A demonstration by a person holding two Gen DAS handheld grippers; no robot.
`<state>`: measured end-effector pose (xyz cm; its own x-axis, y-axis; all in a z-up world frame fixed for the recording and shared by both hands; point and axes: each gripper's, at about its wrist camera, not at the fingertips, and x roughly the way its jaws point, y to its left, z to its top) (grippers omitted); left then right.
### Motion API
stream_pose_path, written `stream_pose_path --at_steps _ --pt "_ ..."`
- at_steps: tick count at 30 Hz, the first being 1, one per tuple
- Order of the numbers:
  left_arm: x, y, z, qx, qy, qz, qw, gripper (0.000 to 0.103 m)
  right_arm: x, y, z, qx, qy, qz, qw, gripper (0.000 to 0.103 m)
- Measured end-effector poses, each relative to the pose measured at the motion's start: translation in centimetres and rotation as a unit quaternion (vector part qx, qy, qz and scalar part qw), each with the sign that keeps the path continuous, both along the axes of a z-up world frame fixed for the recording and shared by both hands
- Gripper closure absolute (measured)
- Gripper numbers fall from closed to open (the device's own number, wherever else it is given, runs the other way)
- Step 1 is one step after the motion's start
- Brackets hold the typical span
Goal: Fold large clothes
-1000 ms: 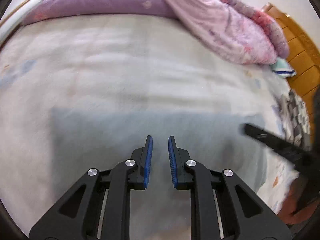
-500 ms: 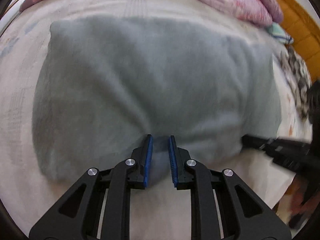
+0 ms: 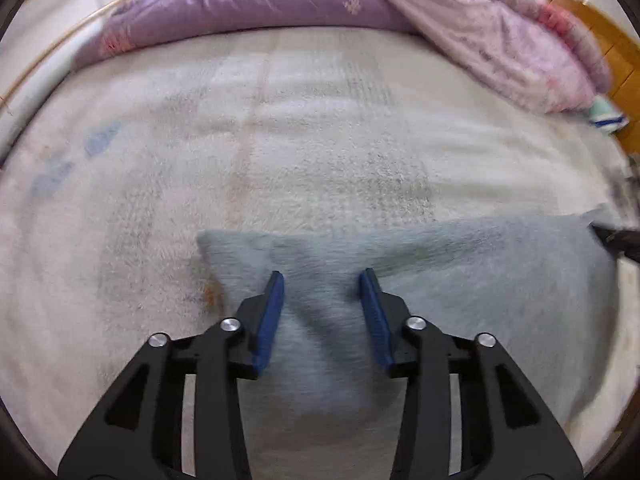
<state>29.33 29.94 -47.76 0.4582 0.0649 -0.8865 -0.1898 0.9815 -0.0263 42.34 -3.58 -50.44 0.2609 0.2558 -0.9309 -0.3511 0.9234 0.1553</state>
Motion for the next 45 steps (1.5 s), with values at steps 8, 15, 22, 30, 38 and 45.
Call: stream_pose_path --at_steps 8,15,22,30,38,45 --pt "-8.8 2.8 0.9 0.075 0.090 0.070 0.9907 0.065 -5.5 -9.9 0.9 -0.014 0.056 -0.082 0.995 0.100" --pt "-8.0 -4.6 -1.0 0.044 0.118 0.028 0.9917 0.066 -10.2 -4.5 0.3 0.037 0.121 -0.075 0.989 0.097" --pt "-12.9 -6.3 -2.5 0.031 0.189 0.055 0.9799 0.064 -16.5 -6.1 -2.0 0.013 0.212 -0.106 0.972 0.097" --pt "-12.7 -7.8 1.2 -0.026 0.195 0.057 0.9787 0.039 -16.5 -7.9 4.1 0.003 0.181 -0.132 0.975 0.036" --pt "-9.8 -9.7 4.9 -0.049 0.174 0.039 0.9827 0.033 -13.4 -9.1 9.5 0.001 0.133 -0.140 0.981 0.016" --pt "-4.2 -12.6 7.9 -0.064 0.134 0.023 0.9886 0.033 -8.2 -10.8 10.3 0.038 0.126 -0.135 0.982 0.015"
